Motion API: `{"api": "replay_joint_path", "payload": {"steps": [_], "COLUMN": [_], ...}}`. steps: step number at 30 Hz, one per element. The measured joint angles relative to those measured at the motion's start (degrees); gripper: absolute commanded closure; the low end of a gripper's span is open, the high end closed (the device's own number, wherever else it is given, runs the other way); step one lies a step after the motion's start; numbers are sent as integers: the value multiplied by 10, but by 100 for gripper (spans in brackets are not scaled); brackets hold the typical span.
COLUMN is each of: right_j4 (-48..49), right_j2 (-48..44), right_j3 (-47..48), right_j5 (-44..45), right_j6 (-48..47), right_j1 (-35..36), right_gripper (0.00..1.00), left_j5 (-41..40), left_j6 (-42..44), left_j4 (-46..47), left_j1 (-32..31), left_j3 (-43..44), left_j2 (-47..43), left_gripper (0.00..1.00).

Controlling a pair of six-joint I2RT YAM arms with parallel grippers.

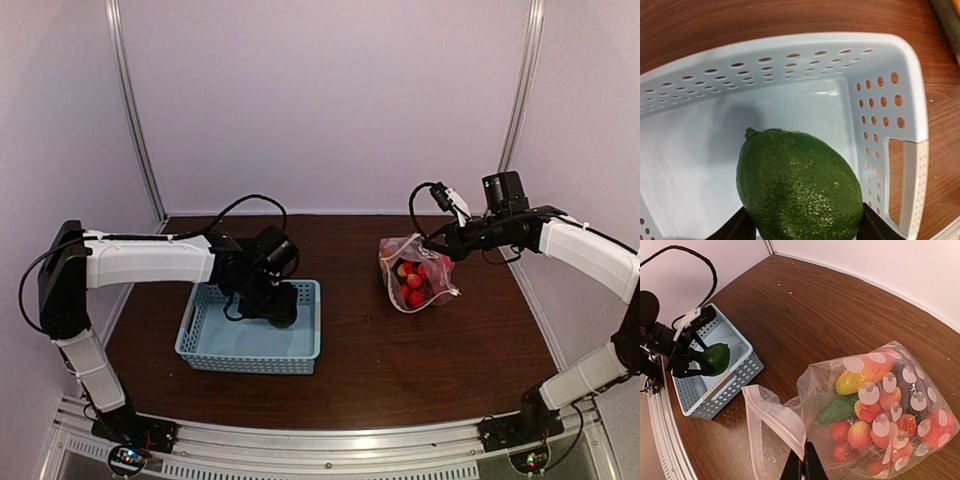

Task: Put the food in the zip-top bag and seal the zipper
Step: Pick up the fake fruit from the bin, then place the fake fruit in the zipper food storage bag.

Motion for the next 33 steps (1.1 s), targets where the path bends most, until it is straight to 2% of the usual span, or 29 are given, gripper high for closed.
{"api": "replay_joint_path", "payload": {"steps": [10, 15, 18, 26, 33], "right_j4": [-7, -44, -75, -152, -204], "right_j2": [4, 16, 17, 27, 41], "right_j3": [4, 45, 82, 171, 207], "right_j5": [2, 15, 24, 43, 62], "right_j6": [0, -5, -13, -24, -31], "right_j1": [0, 0, 0, 9, 42], "right_gripper": [100, 100, 100, 100, 100], "left_j5": [-11, -9, 12, 124, 162], "left_j6": [48, 106, 150, 189, 179], "left_j4": [24, 95, 175, 362, 421], "left_j1": [-22, -70, -108, -152, -163], "left_j3": [-11, -14, -14, 30, 115], "left_j2": [-111, -135, -139, -79, 13], "left_gripper": [42, 44, 44, 45, 46]}}
